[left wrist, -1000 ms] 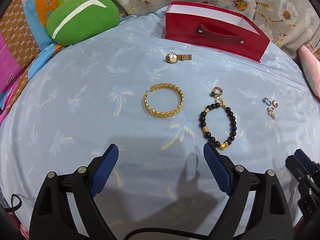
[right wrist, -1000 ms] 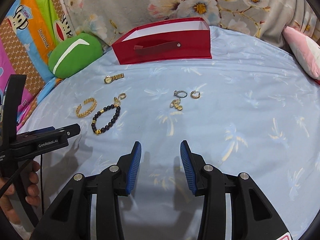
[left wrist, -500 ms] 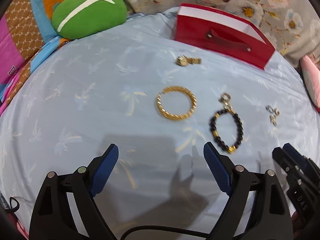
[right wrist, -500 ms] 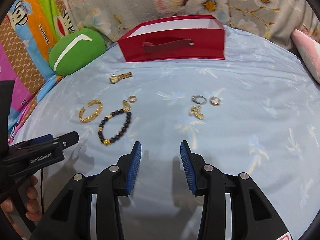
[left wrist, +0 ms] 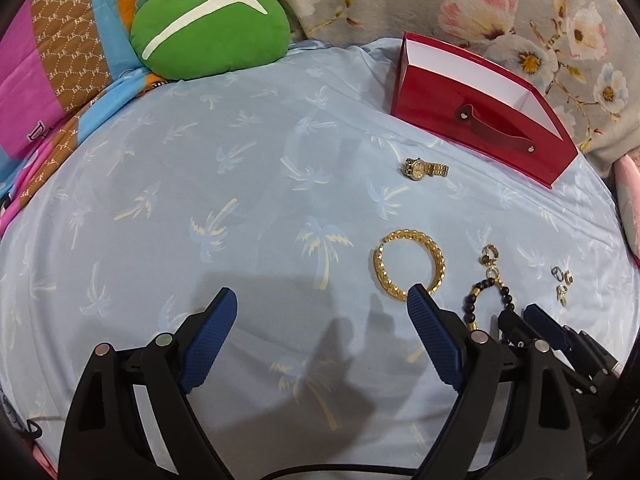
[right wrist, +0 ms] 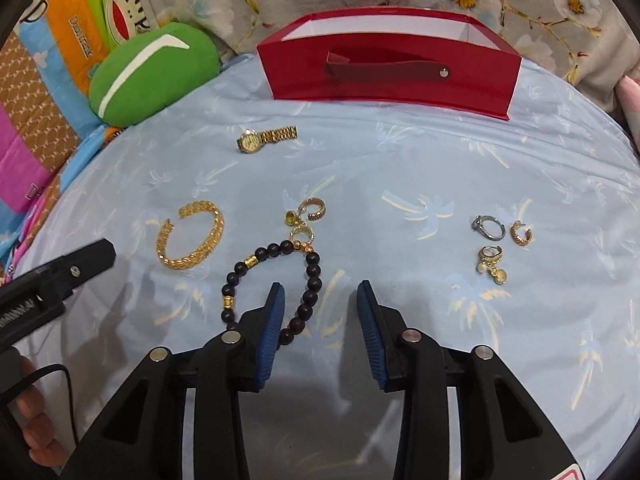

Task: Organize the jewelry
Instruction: 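Grasp the black bead bracelet with the right tool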

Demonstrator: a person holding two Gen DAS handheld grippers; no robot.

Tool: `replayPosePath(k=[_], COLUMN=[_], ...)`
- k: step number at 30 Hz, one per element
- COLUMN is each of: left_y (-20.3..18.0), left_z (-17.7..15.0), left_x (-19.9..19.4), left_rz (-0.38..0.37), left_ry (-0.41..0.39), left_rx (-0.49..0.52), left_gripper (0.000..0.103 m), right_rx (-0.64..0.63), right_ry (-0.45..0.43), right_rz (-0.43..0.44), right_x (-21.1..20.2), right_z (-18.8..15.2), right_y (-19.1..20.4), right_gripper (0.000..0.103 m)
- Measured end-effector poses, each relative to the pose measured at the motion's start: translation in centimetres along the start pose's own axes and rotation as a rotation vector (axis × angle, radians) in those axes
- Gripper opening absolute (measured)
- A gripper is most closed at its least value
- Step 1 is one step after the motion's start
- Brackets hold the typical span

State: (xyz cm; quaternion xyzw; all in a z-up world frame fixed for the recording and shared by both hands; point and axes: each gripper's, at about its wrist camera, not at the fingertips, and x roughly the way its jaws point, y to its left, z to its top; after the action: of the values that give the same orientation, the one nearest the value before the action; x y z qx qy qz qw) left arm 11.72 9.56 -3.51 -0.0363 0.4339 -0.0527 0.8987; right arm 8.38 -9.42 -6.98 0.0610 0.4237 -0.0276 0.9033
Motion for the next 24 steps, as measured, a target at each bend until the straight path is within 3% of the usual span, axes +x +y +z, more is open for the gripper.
replayPosePath(k=[2,5,18,24], left_y=[0.0,-0.4,-4.4,-6.1], left_z=[0.3,0.7,0.6,0.7], left_x=[0.4,1.2,4.1,5.1], left_rz=[-0.009,-0.032,-0.087,-0.051], left_ry=[0.008,0.029,0.088,0.081], left_rx=[-0.003,-0.007,0.050,0.097], left_gripper=[0.084,0.084,0.084,0.084], right_rx=[-0.025,-0.032,0.044,0.060], right_ry=[-0.003,-0.004,-0.040,-0.043], right_rz=[-0.031,-0.025,-0.081,-0.080], right_x=[0.1,-0.1,-3.3,-3.7], right_z=[0.0,-0.1,-1.5,-1.8], right_y=[0.3,0.3,-3.8,-4.5], right_gripper=[0.026,0.007,0.007,0.007])
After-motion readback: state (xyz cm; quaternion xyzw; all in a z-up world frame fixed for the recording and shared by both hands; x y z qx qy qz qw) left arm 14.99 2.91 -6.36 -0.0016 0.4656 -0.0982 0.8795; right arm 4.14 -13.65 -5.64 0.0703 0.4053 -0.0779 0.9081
